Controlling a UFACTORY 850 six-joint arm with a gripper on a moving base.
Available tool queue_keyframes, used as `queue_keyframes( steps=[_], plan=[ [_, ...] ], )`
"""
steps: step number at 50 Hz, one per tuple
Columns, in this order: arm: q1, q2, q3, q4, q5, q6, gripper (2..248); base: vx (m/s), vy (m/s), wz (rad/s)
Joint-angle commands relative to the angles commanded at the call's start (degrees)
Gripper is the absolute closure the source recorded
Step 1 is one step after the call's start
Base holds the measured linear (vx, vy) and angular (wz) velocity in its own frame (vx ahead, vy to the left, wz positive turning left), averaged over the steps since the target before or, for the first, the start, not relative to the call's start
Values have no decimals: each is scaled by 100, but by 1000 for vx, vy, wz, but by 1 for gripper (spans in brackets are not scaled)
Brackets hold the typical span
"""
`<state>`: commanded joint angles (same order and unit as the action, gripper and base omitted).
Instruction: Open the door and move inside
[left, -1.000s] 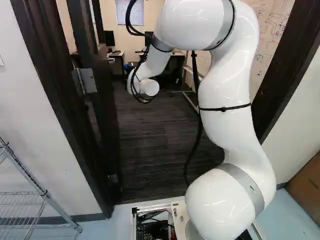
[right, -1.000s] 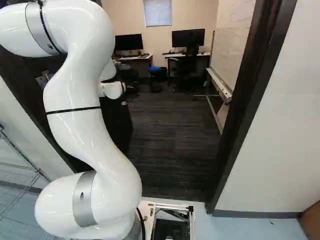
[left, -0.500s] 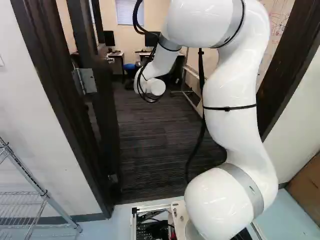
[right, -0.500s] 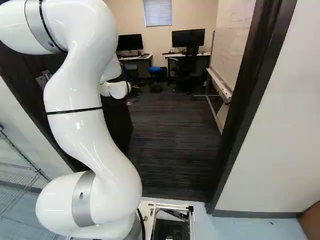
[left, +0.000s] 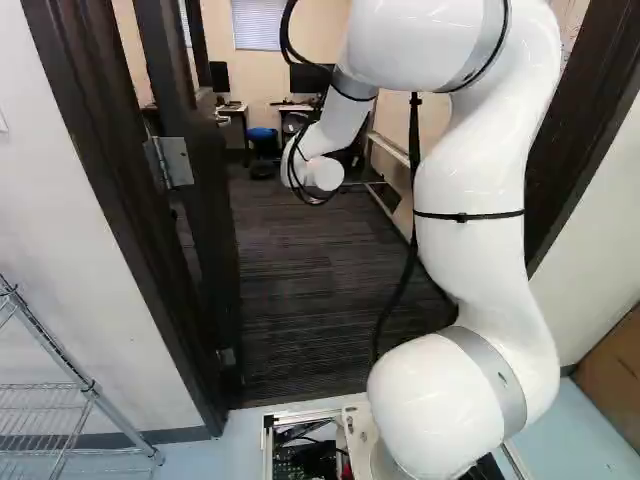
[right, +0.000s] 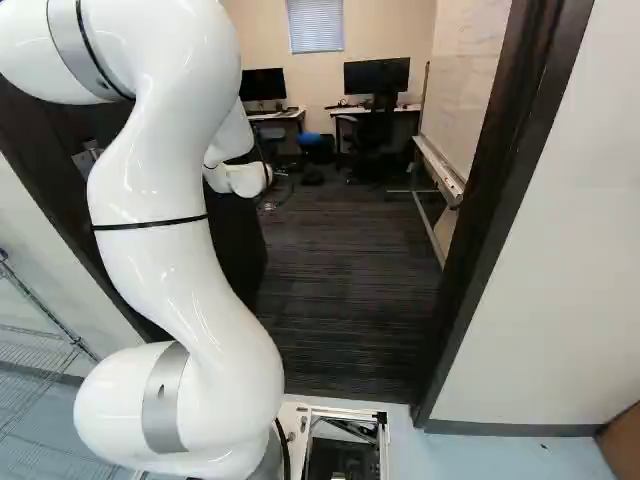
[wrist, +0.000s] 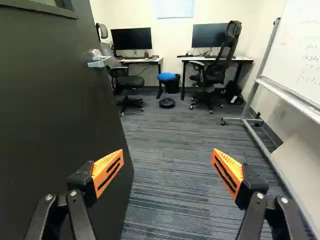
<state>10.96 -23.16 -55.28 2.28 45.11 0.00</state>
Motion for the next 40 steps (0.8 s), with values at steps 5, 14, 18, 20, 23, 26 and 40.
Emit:
queue_keyframes(
  steps=[5, 14, 18, 20, 23, 26, 40],
  plan=[
    [-69, 36, 45, -130, 0, 0, 3, 0, 0, 0],
    [-202, 103, 127, -382, 0, 0, 3, 0, 0, 0],
    [-261, 132, 162, -494, 0, 0, 3, 0, 0, 0],
    [-291, 146, 180, -550, 0, 0, 3, 0, 0, 0],
    [-336, 167, 206, -634, 0, 0, 3, 0, 0, 0],
    [-381, 188, 231, -719, 0, 0, 3, 0, 0, 0],
    [-594, 281, 345, -1112, 0, 0, 3, 0, 0, 0]
  ],
)
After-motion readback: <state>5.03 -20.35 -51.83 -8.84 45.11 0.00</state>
